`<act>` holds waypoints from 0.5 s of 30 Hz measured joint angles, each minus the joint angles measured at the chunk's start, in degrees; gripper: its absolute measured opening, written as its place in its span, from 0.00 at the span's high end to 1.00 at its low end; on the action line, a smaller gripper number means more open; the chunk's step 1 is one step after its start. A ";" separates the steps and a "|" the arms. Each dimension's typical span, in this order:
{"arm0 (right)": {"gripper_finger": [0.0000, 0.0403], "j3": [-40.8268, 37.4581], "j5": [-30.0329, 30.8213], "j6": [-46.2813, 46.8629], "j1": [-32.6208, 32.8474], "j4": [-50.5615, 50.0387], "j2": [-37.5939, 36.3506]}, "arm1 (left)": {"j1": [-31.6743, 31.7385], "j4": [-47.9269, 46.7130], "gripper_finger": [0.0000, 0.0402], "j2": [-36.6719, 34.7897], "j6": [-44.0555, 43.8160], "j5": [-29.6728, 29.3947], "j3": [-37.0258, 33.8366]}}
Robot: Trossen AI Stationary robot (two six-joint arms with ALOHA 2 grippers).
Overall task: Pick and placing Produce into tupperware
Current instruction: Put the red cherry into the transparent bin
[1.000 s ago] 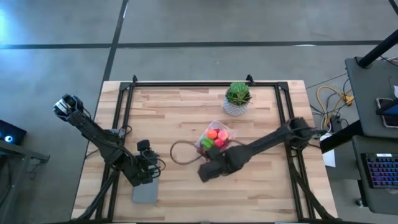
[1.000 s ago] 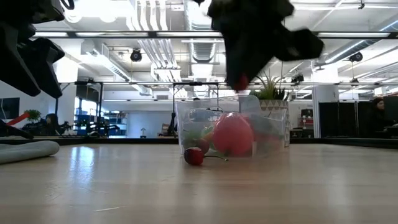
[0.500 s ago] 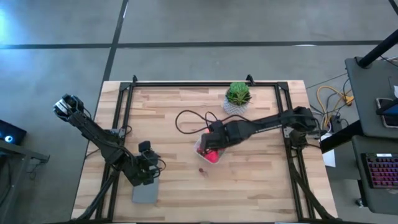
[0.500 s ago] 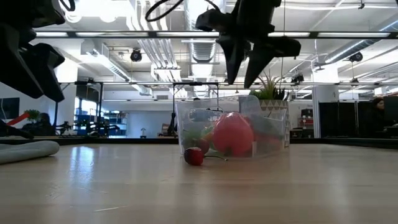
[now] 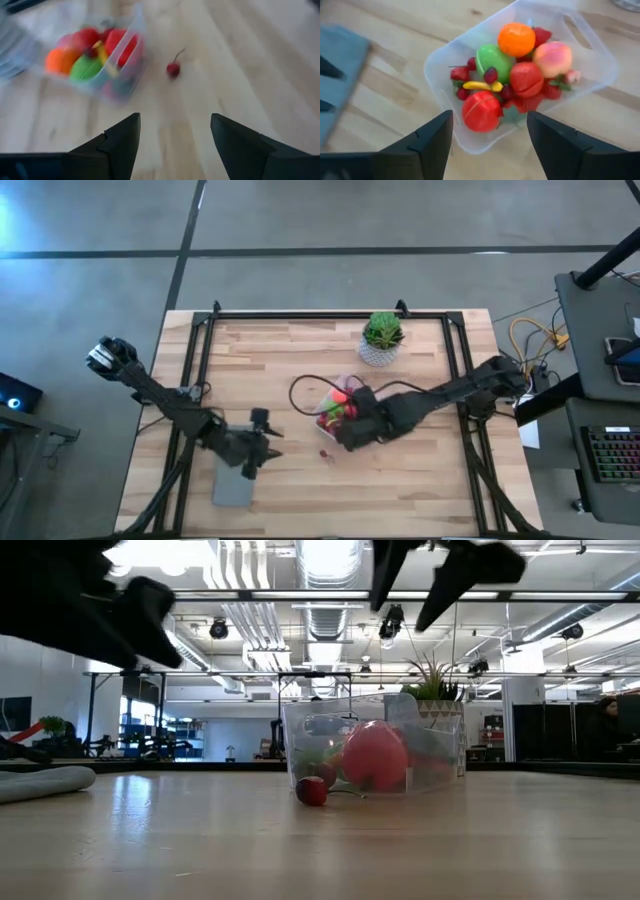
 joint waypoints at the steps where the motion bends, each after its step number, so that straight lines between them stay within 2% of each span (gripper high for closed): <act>1: 0.38 0.00 1.50 2.48 1.15 -1.25 -0.71 | 1.94 2.64 0.43 1.03 1.98 3.12 0.00; 3: 0.38 0.02 4.25 7.35 3.44 -4.14 -2.20 | 5.52 6.82 0.43 3.62 4.72 8.77 0.02; 7: 0.38 0.02 6.37 16.80 7.62 -11.30 -4.31 | 10.09 13.53 0.43 9.16 6.11 16.05 1.47; 15: 0.39 0.02 6.58 28.21 12.72 -21.02 -4.85 | 14.12 17.99 0.43 19.65 6.17 24.87 8.25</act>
